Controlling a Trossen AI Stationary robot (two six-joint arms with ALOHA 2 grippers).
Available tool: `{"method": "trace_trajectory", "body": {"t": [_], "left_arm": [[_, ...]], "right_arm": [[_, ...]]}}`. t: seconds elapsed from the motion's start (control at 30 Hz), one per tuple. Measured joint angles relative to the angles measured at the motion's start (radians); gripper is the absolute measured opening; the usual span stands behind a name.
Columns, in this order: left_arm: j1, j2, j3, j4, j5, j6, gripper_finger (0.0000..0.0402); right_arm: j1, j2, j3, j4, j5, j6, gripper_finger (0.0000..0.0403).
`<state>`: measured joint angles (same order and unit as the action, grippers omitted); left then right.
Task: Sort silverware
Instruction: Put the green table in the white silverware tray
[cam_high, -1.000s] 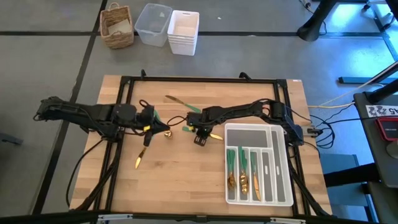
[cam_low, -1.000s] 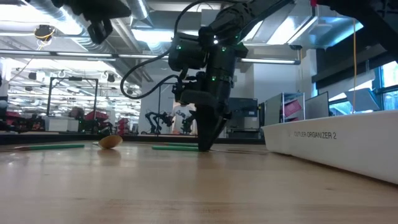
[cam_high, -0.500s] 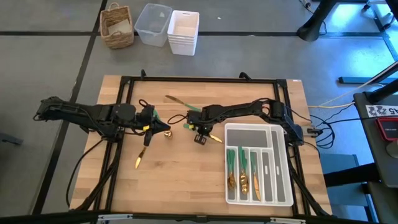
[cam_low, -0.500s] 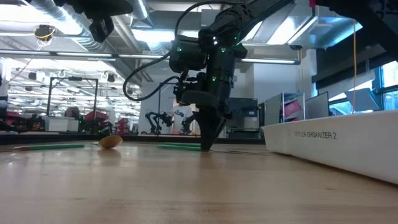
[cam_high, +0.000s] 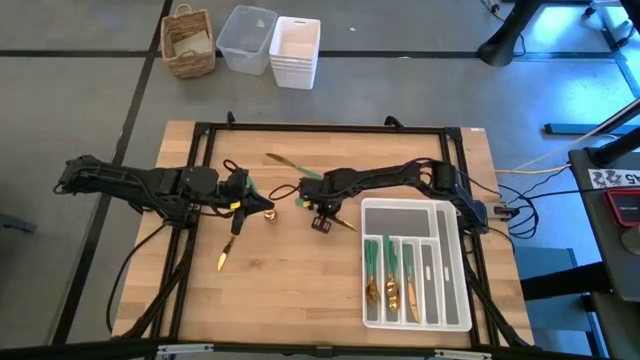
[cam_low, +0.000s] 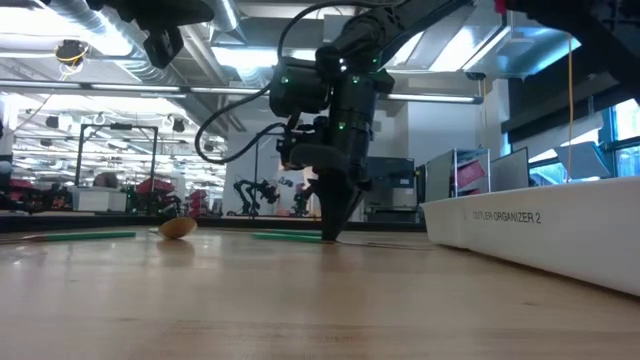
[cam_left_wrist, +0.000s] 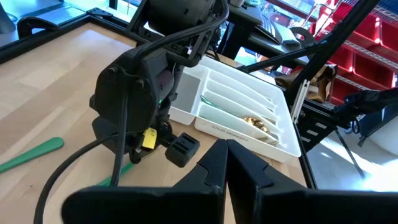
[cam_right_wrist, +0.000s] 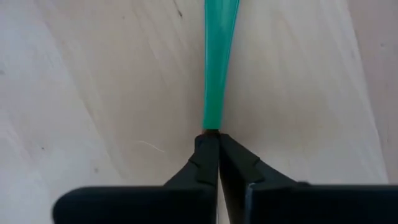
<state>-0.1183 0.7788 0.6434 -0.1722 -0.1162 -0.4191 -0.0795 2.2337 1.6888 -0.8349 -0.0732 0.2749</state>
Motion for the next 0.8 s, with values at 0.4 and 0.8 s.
{"method": "trace_trajectory", "body": {"t": [0.4, 0.8], "left_arm": [[0.0, 0.0, 0.001, -0.001, 0.0, 0.015, 0.0], [0.0, 0.0, 0.001, -0.001, -0.001, 0.027, 0.0]], "right_arm": [[0.002, 0.007, 0.097, -0.097, -0.007, -0.001, 0.0021], [0.002, 0.004, 0.103, -0.08, 0.0, -0.022, 0.0034]]}}
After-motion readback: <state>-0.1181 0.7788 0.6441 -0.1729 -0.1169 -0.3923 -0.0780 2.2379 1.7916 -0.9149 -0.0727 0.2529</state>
